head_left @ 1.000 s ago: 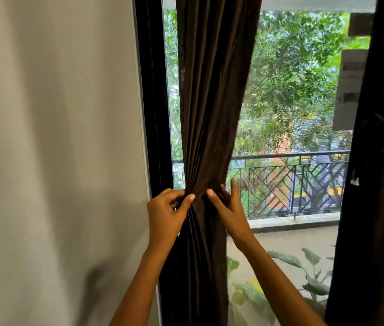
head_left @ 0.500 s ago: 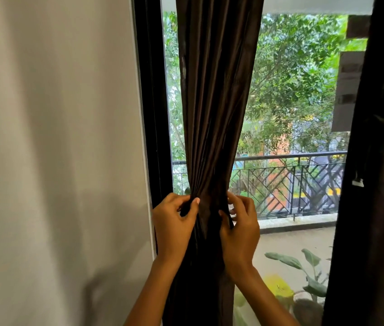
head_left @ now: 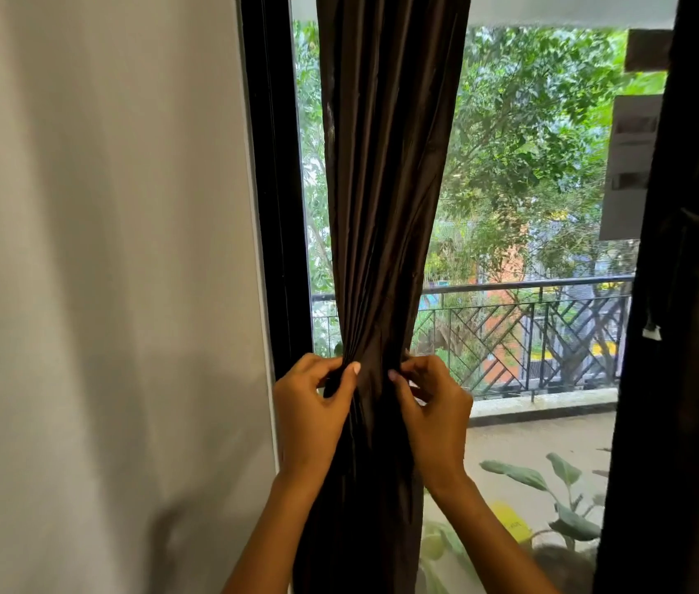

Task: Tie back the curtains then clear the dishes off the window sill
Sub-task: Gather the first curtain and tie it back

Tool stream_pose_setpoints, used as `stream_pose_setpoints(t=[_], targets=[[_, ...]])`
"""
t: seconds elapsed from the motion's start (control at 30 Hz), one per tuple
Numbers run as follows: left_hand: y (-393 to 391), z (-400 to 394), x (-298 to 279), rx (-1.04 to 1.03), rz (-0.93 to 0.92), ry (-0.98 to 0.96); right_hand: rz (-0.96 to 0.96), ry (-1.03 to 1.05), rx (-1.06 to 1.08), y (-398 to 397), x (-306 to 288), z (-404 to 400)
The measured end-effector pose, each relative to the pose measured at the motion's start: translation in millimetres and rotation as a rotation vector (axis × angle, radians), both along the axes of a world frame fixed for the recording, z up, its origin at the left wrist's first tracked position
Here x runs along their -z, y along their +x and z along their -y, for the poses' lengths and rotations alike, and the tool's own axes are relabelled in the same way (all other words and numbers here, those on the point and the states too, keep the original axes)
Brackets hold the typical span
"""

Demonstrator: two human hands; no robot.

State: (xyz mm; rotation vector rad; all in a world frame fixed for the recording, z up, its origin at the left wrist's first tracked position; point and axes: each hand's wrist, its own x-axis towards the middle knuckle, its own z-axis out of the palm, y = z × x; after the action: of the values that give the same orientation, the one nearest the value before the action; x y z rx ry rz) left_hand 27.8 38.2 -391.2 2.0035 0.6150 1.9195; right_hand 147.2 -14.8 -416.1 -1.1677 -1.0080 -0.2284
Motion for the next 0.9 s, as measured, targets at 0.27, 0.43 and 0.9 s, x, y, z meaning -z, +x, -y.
stream_pose_setpoints(t=[0.27,0.43,0.9], targets=[[2.3,3.3,0.7,-0.001,0.005,-0.001,0.373,-0.157,0.224,-19.9,18.9,2.3],[2.1,8.4,0.2,0.084,0.027,-0.037,0.279,-0.128,-0.005,-24.4,14.4,1.8],[-6.4,-19.3,-10.7,-0.073,-0.050,0.007,0.011,-0.095,-0.202,3.1,-7.9,-3.4]])
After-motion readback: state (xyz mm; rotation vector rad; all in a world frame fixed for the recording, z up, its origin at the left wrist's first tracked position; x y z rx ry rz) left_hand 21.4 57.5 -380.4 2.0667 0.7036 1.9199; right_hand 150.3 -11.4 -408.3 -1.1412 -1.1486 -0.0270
